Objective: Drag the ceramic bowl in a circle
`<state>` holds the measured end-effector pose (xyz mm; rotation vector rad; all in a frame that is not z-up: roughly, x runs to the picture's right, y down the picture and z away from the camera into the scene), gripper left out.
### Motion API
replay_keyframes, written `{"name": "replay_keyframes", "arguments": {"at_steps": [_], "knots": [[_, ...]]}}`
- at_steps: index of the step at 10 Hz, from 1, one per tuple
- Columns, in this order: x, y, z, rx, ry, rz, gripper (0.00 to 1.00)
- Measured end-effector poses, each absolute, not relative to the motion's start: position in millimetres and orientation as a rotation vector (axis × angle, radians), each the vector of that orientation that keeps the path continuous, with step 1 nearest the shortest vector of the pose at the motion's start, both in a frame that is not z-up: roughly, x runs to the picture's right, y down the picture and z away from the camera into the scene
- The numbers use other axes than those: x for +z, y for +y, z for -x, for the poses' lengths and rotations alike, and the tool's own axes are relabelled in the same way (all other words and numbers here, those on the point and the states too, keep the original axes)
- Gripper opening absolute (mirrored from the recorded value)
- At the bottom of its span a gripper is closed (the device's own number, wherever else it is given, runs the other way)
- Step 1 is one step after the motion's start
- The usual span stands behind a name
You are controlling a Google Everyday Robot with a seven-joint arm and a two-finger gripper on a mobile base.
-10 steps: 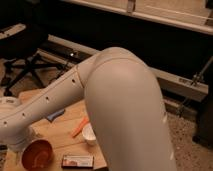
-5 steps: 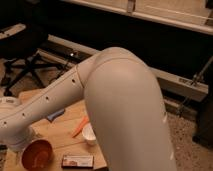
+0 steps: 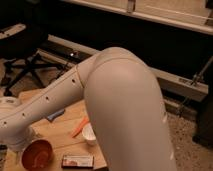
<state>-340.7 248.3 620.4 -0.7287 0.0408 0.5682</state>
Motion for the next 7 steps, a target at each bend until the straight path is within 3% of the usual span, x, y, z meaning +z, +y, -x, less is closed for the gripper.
{"name": "replay_keyframes", "arguments": {"at_steps": [7], "knots": [[622.1, 248.4, 339.4, 0.559, 0.042, 0.722, 0.80]]}}
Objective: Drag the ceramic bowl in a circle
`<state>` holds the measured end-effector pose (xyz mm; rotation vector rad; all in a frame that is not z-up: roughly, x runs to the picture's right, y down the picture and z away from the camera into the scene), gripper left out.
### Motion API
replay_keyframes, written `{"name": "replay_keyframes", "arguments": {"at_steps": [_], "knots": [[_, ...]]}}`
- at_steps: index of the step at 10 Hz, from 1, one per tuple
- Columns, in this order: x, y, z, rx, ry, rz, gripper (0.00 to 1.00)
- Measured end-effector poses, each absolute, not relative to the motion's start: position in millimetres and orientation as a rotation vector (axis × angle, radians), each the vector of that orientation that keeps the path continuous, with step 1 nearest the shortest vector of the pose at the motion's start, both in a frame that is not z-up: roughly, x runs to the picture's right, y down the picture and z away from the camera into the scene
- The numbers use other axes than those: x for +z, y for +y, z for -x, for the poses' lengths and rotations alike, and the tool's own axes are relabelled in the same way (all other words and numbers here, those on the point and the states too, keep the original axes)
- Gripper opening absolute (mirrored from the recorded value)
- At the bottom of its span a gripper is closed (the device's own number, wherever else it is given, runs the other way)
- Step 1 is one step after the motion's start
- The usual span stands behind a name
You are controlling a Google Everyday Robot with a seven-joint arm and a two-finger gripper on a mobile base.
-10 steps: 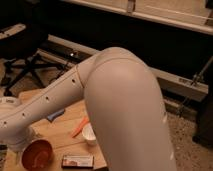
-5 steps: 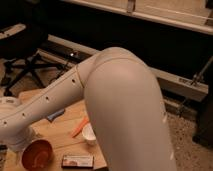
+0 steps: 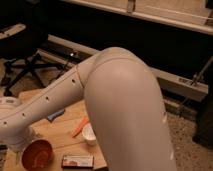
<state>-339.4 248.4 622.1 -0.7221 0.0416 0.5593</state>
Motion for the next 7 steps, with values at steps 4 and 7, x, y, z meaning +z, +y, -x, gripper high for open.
{"name": "replay_keyframes", "arguments": {"at_steps": [4, 7], "knots": [[637.4, 253.3, 329.5, 0.502, 0.040, 0.676, 0.80], [654.0, 266.8, 322.5, 0.495, -0.009, 0.681, 0.80]]}}
